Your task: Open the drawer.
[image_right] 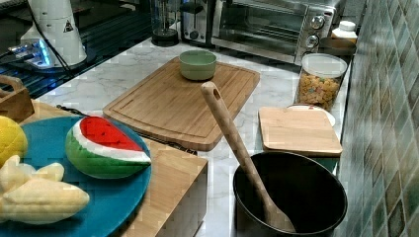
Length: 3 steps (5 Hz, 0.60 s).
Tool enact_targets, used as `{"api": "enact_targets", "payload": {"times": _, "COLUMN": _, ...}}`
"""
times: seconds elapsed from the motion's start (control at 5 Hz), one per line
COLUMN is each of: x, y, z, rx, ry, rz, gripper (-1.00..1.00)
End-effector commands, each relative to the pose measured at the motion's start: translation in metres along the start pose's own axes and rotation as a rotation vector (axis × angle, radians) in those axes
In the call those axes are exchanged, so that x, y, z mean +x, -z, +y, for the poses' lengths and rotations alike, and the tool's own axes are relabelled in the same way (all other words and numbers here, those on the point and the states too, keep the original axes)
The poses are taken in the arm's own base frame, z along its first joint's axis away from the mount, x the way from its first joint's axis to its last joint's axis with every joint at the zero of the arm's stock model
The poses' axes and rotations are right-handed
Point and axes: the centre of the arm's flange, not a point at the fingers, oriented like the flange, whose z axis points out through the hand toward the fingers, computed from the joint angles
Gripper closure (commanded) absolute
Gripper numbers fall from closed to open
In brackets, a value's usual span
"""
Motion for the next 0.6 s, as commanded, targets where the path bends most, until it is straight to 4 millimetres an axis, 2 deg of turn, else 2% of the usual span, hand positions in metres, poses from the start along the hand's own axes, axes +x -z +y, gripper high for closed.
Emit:
{"api": "enact_targets", "payload": {"times": 0.2, "x": 0.000, "y": 0.000, "z": 0.000, "rx": -0.003, "ry": 0.001, "rz": 0.003, "gripper": -1.00}}
{"api": "enact_targets", "payload": {"times": 0.4, "x": 0.002, "y": -0.014, "z": 0.012, "rx": 0.019, "ry": 0.085, "rz": 0.041, "gripper": -1.00}}
{"api": "enact_targets", "payload": {"times": 0.6, "x": 0.009, "y": -0.025, "z": 0.037, "rx": -0.005, "ry": 0.249, "rz": 0.063, "gripper": -1.00}}
